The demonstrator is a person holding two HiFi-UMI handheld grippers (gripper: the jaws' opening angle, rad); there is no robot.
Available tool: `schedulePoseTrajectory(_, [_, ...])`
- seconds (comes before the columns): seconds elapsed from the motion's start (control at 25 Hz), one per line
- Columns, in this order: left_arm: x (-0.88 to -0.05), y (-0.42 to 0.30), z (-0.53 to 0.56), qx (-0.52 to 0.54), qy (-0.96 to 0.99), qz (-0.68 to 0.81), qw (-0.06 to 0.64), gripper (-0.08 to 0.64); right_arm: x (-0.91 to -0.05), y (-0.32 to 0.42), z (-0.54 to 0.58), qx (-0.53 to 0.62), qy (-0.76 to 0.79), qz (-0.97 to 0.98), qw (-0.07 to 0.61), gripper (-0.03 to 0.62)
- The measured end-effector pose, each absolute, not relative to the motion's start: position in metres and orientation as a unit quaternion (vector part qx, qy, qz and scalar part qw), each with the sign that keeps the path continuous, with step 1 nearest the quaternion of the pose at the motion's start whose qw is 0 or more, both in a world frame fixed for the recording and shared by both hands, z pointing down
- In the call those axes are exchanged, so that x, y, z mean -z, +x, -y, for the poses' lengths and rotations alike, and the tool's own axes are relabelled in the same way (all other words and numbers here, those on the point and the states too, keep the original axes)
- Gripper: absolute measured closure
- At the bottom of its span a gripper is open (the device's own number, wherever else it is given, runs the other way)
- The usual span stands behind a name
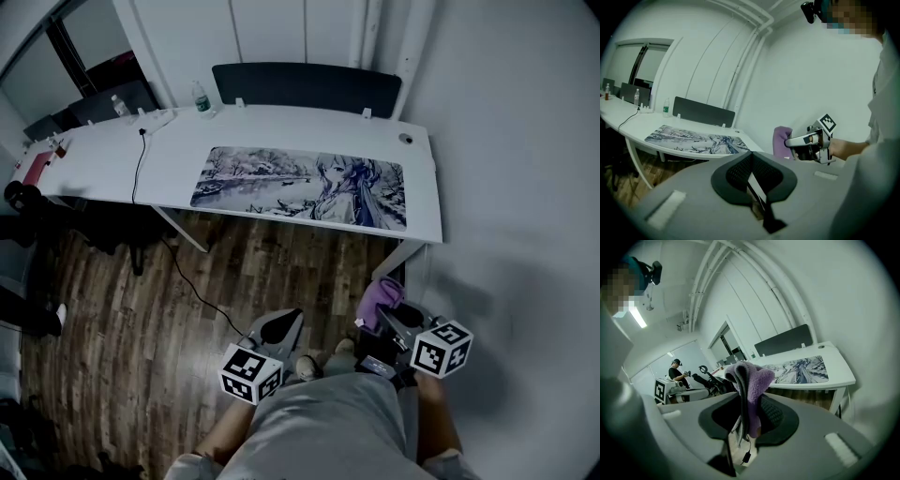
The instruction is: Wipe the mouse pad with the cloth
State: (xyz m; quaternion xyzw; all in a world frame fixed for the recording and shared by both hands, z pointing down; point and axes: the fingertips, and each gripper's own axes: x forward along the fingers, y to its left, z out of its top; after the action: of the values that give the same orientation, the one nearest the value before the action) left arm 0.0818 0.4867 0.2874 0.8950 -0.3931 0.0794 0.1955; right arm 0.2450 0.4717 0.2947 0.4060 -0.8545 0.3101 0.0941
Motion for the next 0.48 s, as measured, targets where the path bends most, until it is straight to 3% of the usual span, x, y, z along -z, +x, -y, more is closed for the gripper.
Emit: schedulePoseTrajectory(0.48, [-0.293,0.078,-0.436,-0.071,0.897,0.390,0.198,0.545,-0.308,0.249,-0.423,-0.320,0.411,0.848,0.092,0.486])
